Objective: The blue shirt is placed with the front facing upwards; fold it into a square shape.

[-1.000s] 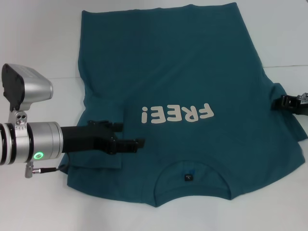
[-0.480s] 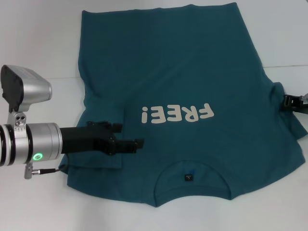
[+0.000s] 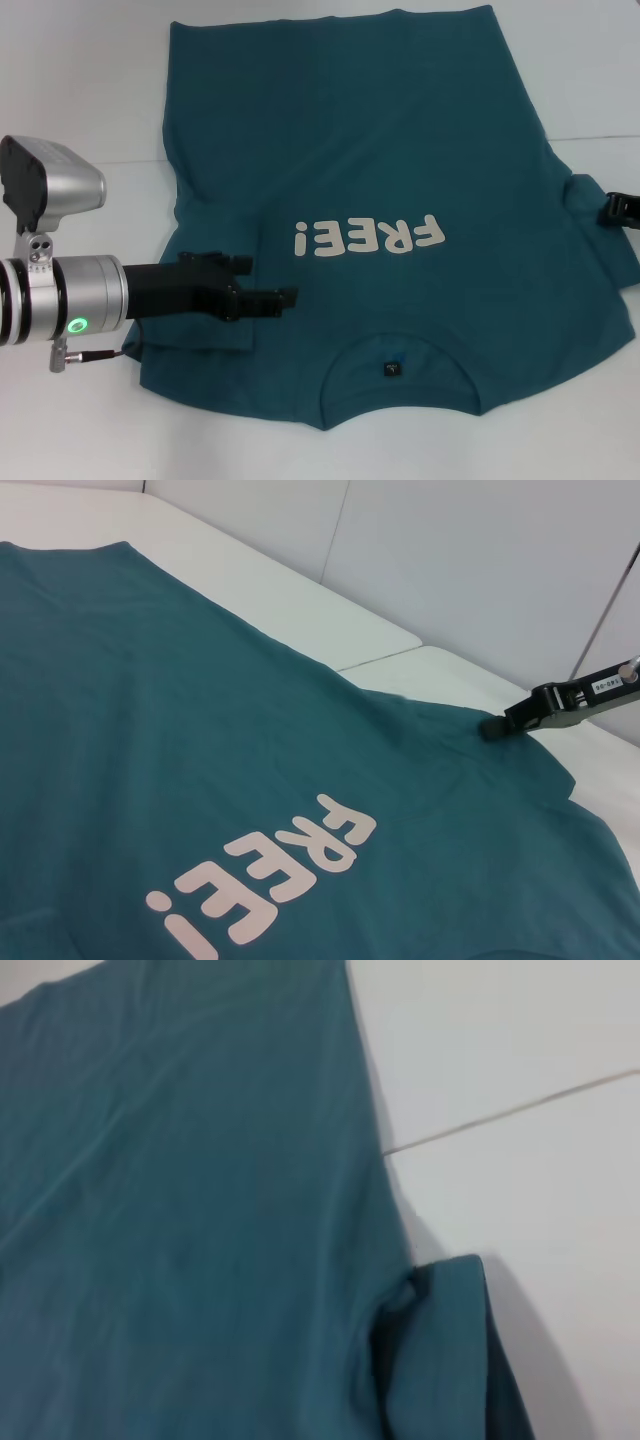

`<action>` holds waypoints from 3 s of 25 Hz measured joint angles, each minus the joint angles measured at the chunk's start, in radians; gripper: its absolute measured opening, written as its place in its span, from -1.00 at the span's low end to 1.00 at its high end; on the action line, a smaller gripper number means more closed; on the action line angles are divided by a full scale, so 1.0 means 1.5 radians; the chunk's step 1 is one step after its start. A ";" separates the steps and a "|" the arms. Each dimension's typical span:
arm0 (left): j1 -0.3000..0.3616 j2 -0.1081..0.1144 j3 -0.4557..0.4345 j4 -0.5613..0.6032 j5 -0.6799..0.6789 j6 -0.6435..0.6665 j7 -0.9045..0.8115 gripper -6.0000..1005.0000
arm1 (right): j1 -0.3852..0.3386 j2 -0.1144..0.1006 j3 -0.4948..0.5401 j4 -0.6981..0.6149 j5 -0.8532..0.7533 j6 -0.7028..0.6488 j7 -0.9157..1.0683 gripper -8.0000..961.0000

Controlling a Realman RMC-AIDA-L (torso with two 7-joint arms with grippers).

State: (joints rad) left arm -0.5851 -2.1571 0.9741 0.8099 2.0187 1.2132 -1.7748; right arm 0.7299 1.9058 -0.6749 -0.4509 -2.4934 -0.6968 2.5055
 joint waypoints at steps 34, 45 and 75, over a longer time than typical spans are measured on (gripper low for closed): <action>-0.002 -0.001 0.004 -0.005 0.000 0.000 0.000 0.80 | -0.030 -0.021 0.026 -0.166 0.018 -0.111 0.015 -0.89; -0.004 0.000 0.004 -0.005 0.000 0.001 -0.001 0.81 | 0.010 -0.017 0.025 -0.206 -0.042 -0.164 0.025 -0.87; 0.002 0.002 -0.001 -0.005 0.000 0.000 0.000 0.81 | 0.179 0.082 -0.187 -0.208 -0.173 -0.286 0.120 -0.26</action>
State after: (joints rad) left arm -0.5827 -2.1536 0.9723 0.8024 2.0187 1.2136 -1.7747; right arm 0.9989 2.0288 -0.9552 -0.7630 -2.7527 -1.1253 2.6861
